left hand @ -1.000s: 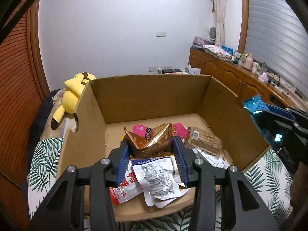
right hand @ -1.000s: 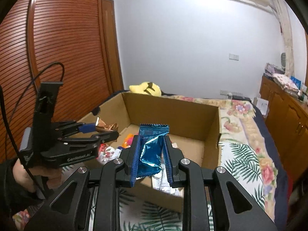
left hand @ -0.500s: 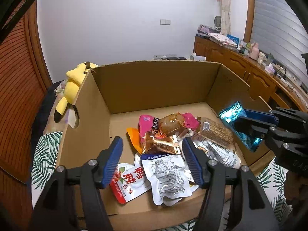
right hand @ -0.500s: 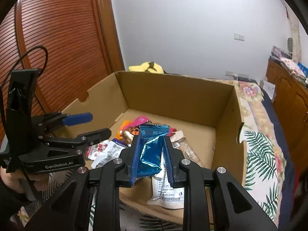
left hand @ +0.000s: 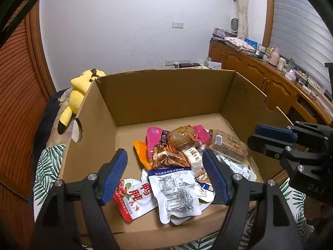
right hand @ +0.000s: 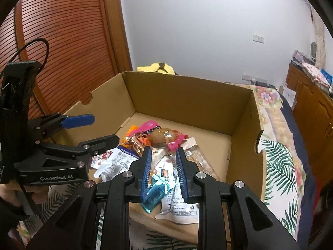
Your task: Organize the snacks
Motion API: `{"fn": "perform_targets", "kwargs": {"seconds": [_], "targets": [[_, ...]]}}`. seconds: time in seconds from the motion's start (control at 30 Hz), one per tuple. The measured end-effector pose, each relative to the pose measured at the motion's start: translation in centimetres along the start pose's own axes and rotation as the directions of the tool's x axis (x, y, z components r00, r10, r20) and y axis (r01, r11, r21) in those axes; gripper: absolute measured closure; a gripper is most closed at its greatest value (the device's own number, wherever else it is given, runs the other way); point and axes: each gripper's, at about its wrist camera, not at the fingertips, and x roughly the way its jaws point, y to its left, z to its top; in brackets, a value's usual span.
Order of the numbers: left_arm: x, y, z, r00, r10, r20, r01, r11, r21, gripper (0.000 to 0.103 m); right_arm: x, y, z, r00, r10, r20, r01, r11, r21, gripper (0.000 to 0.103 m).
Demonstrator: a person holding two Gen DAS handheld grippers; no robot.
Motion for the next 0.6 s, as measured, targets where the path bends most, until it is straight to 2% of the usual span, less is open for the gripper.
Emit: {"fn": "perform_targets", "kwargs": {"seconds": [0.27, 0.6], "targets": [[-2.3, -0.3, 0.0, 1.000, 0.016, 0.023, -0.016, 1.000, 0.001, 0.028, -2.8, 1.0, -0.5, 0.999, 0.011, 0.042, -0.011, 1.000, 0.003, 0.080], [-8.4, -1.7, -0.7, 0.996, 0.025, 0.091, -0.027, 0.999, 0.018, 0.027, -9.4, 2.9, -1.3, 0.993, -0.002, 0.121, 0.001, 1.000, 0.007, 0.080]]}}
